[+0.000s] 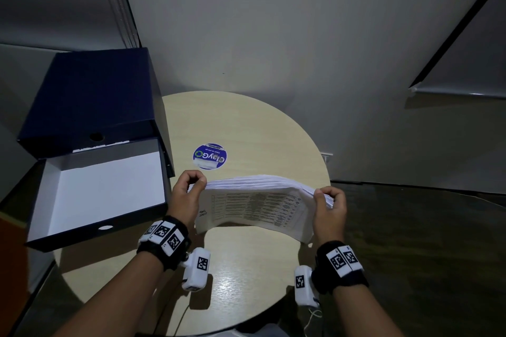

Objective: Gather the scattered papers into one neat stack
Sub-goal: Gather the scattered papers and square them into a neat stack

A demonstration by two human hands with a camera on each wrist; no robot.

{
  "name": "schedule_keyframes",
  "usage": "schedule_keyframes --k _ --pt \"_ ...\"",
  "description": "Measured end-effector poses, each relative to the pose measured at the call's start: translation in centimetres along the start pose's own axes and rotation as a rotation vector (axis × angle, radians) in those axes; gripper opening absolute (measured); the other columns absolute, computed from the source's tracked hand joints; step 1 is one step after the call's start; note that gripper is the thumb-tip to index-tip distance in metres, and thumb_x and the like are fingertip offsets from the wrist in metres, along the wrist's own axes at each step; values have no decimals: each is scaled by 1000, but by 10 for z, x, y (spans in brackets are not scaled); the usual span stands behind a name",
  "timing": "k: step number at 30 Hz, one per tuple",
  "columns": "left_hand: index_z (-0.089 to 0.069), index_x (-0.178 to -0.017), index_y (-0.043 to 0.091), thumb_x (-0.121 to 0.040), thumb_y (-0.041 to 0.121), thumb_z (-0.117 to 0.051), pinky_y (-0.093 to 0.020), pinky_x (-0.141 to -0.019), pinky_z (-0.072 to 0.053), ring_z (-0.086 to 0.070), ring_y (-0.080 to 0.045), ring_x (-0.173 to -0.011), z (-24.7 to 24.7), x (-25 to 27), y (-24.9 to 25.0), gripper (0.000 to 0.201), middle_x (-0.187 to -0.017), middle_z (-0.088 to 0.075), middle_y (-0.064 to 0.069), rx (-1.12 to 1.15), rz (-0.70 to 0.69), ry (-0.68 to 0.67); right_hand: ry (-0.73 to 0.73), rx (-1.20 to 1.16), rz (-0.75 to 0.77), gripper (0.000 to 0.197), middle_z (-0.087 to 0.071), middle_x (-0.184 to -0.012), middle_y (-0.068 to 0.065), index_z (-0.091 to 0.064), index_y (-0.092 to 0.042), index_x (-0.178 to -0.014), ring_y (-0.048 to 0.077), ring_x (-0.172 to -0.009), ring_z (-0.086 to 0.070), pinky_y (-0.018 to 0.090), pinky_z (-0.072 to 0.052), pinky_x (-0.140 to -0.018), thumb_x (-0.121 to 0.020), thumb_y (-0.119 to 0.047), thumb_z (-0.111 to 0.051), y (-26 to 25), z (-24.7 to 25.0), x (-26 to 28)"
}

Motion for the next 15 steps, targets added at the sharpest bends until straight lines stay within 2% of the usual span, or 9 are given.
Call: schedule_keyframes --k 3,4,6,7,8,10,12,15 --pt "-58 -89 11 -94 18 -57 -29 -76 -39 -52 -11 -82 0 0 -2 9 -87 -58 6 8 5 -14 1 14 15 7 -57 -109 5 -55 -19 -99 17 -90 -56 28 -45 -68 -95 -17 -61 -1 0 -1" --pt "-58 -90 11 -95 20 -56 -30 -76 -39 -51 -11 -82 0 0 -2 10 -87 -58 6 11 7 -17 6 15 18 9 -57 -110 6 -55 -23 -97 17 -91 -56 30 -46 -69 -95 -17 -61 0 0 -2" --pt "-57 -92 13 -95 25 -56 -30 -75 -40 -52 -13 -82 1 2 0 13 -87 -58 7 39 0 -41 9 25 20 16 -58 -114 6 -54 -34 -91 24 -100 -57 39 -51 -81 -94 -20 -61 1 1 -4" --pt "-57 -95 14 -92 30 -59 -29 -75 -41 -53 -14 -84 2 4 0 17 -89 -58 8 57 -8 -71 -2 33 12 17 -57 -114 6 -53 -36 -91 25 -102 -57 42 -51 -83 -95 -21 -61 1 2 -3" --pt "-56 -99 14 -86 35 -62 -27 -77 -43 -55 -13 -88 6 5 -2 25 -93 -59 8 80 -26 -109 -19 30 10 17 -58 -113 5 -53 -36 -93 25 -102 -57 40 -52 -81 -95 -21 -60 0 3 -3" --pt "-54 -109 15 -69 37 -70 -22 -81 -48 -57 -9 -94 13 6 -9 48 -101 -59 5 138 -46 -201 -61 -30 19 18 -58 -108 0 -52 -29 -107 19 -96 -60 31 -50 -72 -96 -18 -61 -2 5 -1" --pt "-52 -113 16 -59 25 -75 -22 -76 -53 -59 -7 -95 16 7 -14 59 -105 -58 4 142 -25 -285 -113 -97 29 32 -58 -108 -3 -47 -22 -122 12 -92 -60 26 -49 -70 -96 -12 -62 -2 12 1" --pt "-55 -102 20 -72 -7 -68 -31 -73 -53 -56 -17 -97 12 8 -14 42 -104 -57 4 31 41 -261 -193 -64 -9 48 -57 -108 -4 -42 -19 -130 10 -94 -58 28 -50 -73 -92 6 -59 9 19 6"
Point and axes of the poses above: each hand's wrist, its own x-axis away from the middle knuckle, its own z-axis out of the back of the hand, y = z × x, the point moved 2 cm from there along -x, towards the middle knuckle
